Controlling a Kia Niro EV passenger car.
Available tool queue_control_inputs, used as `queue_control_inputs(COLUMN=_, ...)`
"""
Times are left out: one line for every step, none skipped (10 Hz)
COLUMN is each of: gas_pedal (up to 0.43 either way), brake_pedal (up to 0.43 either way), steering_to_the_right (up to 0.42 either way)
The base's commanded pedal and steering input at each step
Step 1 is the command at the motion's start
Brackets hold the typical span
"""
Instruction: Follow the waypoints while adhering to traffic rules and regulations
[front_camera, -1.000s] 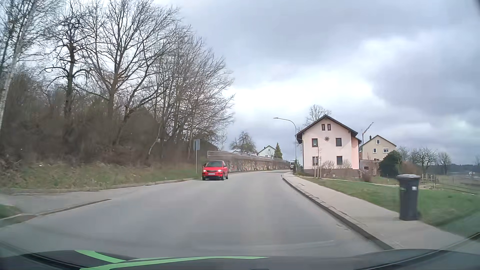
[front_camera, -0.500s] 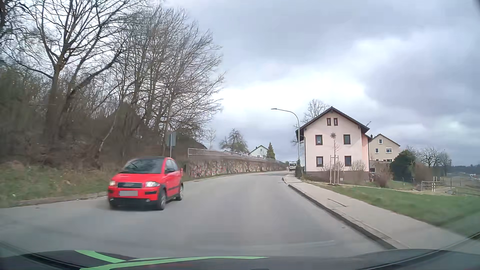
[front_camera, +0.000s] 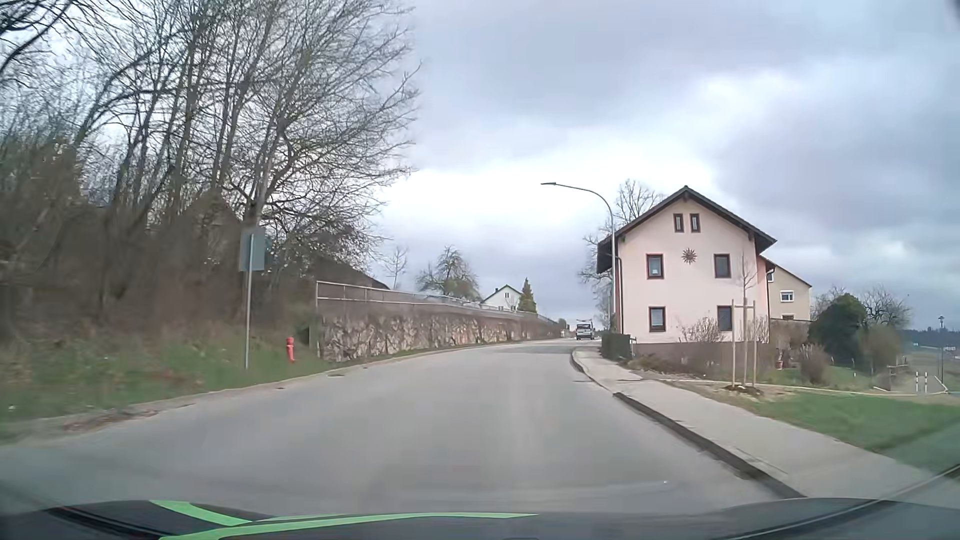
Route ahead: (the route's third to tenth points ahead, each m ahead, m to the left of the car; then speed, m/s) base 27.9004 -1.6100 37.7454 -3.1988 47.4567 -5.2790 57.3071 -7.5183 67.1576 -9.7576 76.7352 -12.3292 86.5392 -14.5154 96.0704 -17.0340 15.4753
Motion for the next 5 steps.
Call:
queue_control_inputs(gas_pedal=0.228, brake_pedal=0.0, steering_to_the_right=0.024)
queue_control_inputs(gas_pedal=0.228, brake_pedal=0.0, steering_to_the_right=0.024)
queue_control_inputs(gas_pedal=0.177, brake_pedal=0.0, steering_to_the_right=0.025)
queue_control_inputs(gas_pedal=0.157, brake_pedal=0.0, steering_to_the_right=0.025)
queue_control_inputs(gas_pedal=0.157, brake_pedal=0.0, steering_to_the_right=0.026)
